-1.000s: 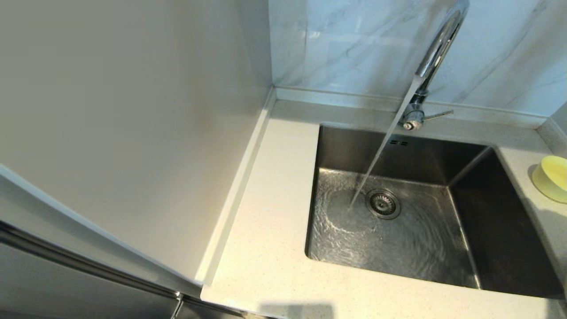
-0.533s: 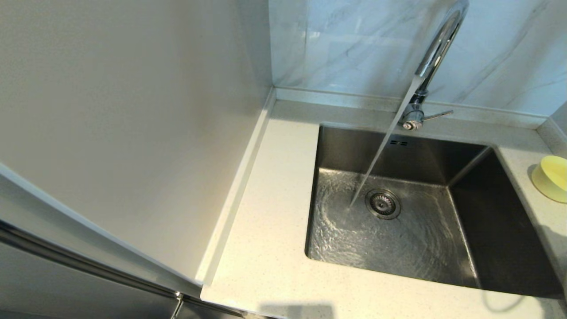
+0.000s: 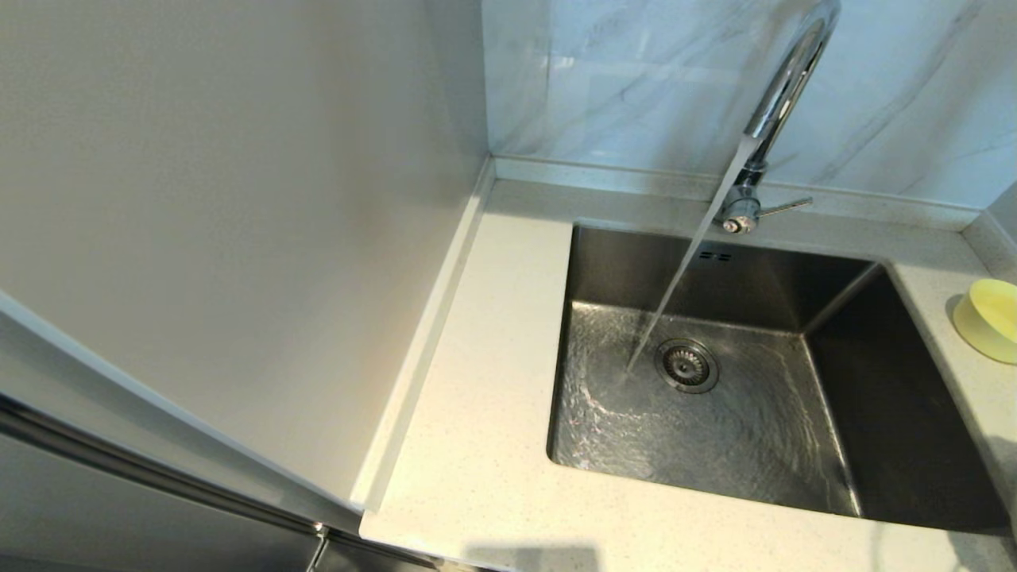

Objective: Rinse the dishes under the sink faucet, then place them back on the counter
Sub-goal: Pick up the chopsticks

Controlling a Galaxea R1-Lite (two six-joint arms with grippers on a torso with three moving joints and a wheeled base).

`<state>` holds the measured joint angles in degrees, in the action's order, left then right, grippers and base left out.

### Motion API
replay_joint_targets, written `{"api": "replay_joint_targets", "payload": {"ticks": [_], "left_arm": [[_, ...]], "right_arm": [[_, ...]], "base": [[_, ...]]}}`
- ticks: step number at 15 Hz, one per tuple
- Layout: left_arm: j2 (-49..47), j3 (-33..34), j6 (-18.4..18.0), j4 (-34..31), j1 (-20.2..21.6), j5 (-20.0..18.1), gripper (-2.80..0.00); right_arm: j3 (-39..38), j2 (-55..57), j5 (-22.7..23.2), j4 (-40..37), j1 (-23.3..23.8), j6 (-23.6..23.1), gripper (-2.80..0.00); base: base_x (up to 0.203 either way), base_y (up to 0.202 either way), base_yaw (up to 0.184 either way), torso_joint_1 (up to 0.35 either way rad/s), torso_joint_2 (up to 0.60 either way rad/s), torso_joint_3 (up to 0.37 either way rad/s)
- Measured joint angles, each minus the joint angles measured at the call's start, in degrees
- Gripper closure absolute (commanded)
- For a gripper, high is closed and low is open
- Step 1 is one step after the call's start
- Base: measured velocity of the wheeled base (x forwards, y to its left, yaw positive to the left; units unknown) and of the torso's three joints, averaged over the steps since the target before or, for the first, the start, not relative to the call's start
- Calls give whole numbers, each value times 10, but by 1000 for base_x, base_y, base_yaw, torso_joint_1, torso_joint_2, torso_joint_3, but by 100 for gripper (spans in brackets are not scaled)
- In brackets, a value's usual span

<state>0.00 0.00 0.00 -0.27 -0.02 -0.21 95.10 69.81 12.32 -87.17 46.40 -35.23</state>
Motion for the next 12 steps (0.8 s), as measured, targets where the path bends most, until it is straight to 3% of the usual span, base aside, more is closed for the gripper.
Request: {"api": "replay_joint_targets", "payload": {"ticks": [4, 8, 12], "left_arm": [[0, 0, 0, 0, 0, 0, 0], [0, 0, 0, 0, 0, 0, 0], [0, 0, 0, 0, 0, 0, 0]], "right_arm": [[-121, -36, -47, 0, 45, -25, -280], [-218, -61, -17, 4, 58, -25, -280], [-296, -47, 17, 136, 59, -15, -280]], "base": [[0, 0, 0, 0, 0, 0], [0, 0, 0, 0, 0, 0], [0, 0, 0, 0, 0, 0]]}}
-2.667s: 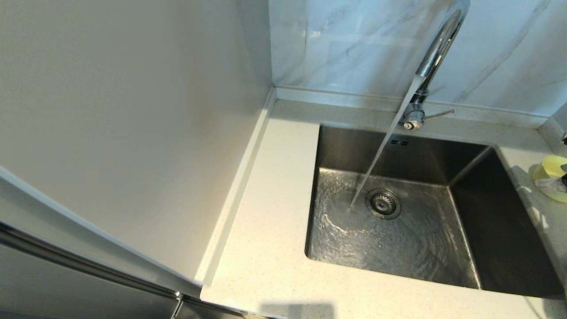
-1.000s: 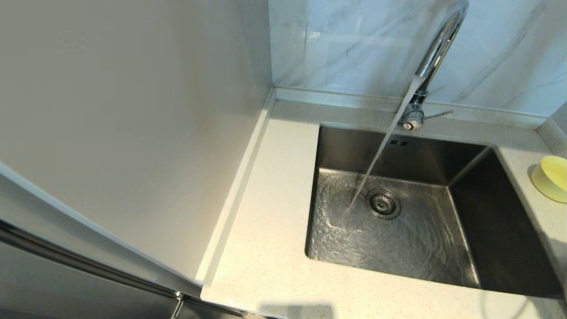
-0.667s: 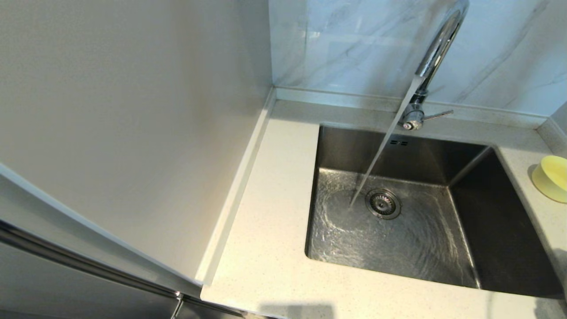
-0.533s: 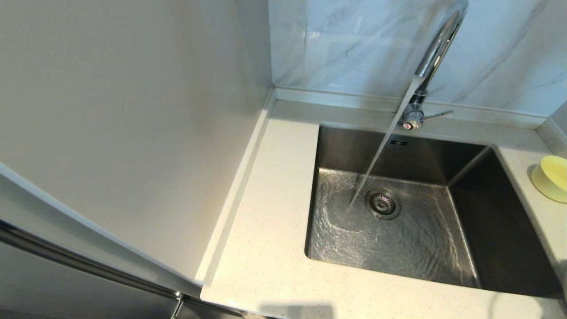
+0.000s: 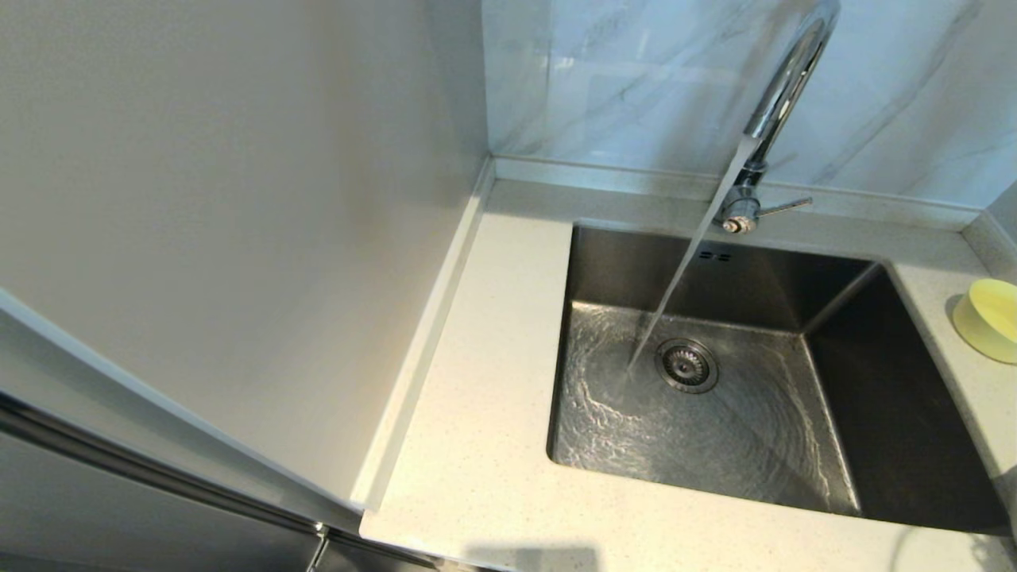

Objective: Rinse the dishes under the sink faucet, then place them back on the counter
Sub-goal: Pick up the chopsticks

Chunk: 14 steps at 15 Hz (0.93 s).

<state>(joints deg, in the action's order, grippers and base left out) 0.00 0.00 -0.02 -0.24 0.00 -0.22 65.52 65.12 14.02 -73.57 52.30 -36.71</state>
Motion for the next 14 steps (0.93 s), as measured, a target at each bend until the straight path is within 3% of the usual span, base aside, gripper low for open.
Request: {"api": "replay_joint_targets", "payload": {"ticks": [2, 6, 10, 14], "left_arm": [[0, 0, 0, 0, 0, 0, 0], [0, 0, 0, 0, 0, 0, 0], [0, 0, 0, 0, 0, 0, 0], [0, 0, 0, 0, 0, 0, 0]], "right_arm": [[-24, 29, 6, 76, -6, 35, -280], [-53, 99, -24, 228, -62, 163, -280], [-81, 139, -71, 329, -74, 186, -280], [-85, 170, -97, 360, -59, 216, -280]], "base": [[0, 0, 0, 0, 0, 0], [0, 0, 0, 0, 0, 0], [0, 0, 0, 0, 0, 0], [0, 0, 0, 0, 0, 0]]}}
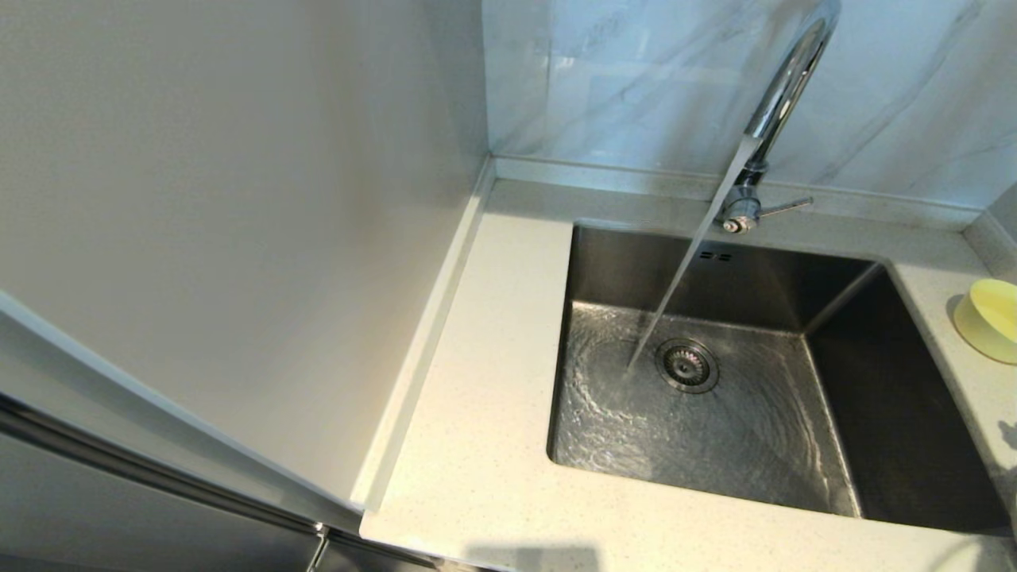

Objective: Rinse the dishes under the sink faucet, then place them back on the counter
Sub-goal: Pick up the chopsticks

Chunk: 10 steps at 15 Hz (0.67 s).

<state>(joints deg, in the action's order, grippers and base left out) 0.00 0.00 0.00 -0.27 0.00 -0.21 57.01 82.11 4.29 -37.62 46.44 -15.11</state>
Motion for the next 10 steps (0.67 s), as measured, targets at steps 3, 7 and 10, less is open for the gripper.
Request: {"api": "replay_joint_targets", "payload": {"ticks": [3, 7, 10], "left_arm": [[0, 0, 0, 0, 0, 0, 0], [0, 0, 0, 0, 0, 0, 0], [0, 0, 0, 0, 0, 0, 0]], "right_arm": [[-11, 19, -6, 3, 9, 2, -280], [-6, 46, -6, 5, 12, 10, -280], [2, 63, -6, 16, 12, 9, -280]], "base": [[0, 0, 0, 0, 0, 0], [0, 0, 0, 0, 0, 0], [0, 0, 0, 0, 0, 0]]}}
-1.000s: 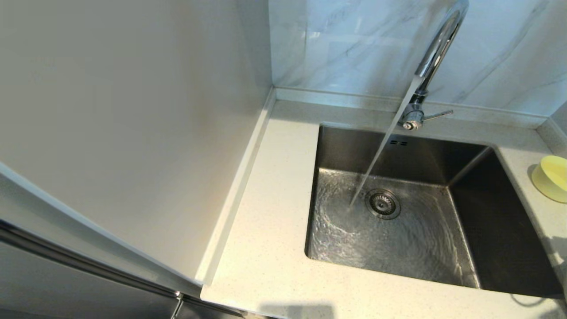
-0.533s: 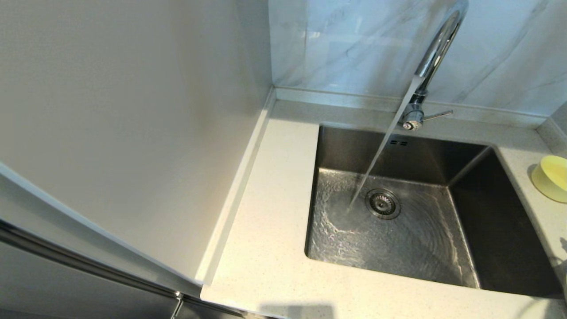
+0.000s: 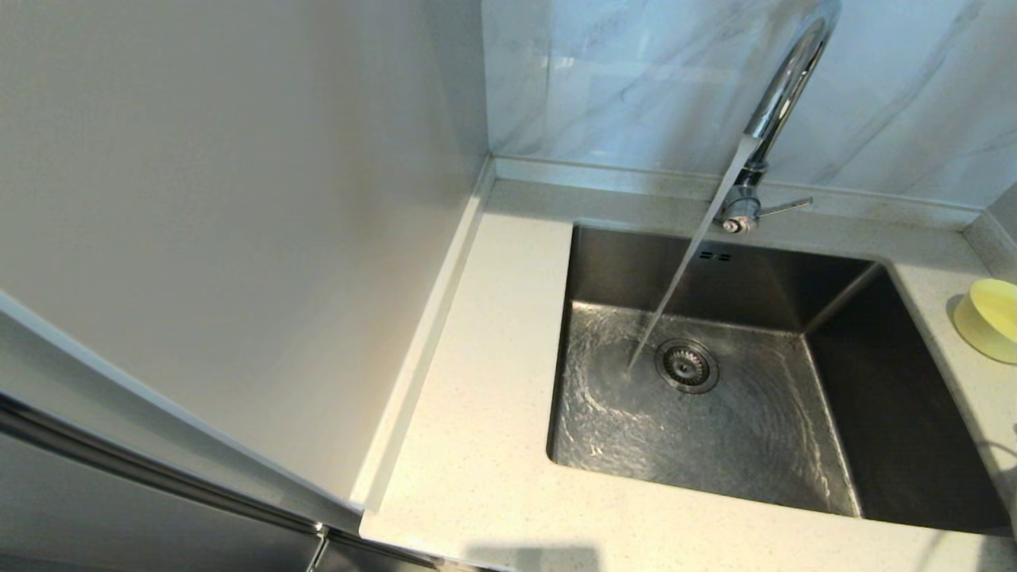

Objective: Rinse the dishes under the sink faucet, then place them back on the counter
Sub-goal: Pick up the chopsticks

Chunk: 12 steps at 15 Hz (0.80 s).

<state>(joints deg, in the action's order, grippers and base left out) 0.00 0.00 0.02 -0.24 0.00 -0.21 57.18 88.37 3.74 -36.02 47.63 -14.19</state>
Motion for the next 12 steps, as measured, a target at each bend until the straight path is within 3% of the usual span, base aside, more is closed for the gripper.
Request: {"api": "replay_joint_targets", "payload": {"ticks": [7, 8, 12], "left_arm": [[0, 0, 0, 0, 0, 0, 0], [0, 0, 0, 0, 0, 0, 0], [0, 0, 0, 0, 0, 0, 0]], "right_arm": [[21, 39, -1, 0, 1, 1, -280], [21, 44, -1, 0, 1, 0, 0], [22, 54, -1, 0, 2, 0, 0]], "base": [[0, 0, 0, 0, 0, 0], [0, 0, 0, 0, 0, 0], [0, 0, 0, 0, 0, 0]]}}
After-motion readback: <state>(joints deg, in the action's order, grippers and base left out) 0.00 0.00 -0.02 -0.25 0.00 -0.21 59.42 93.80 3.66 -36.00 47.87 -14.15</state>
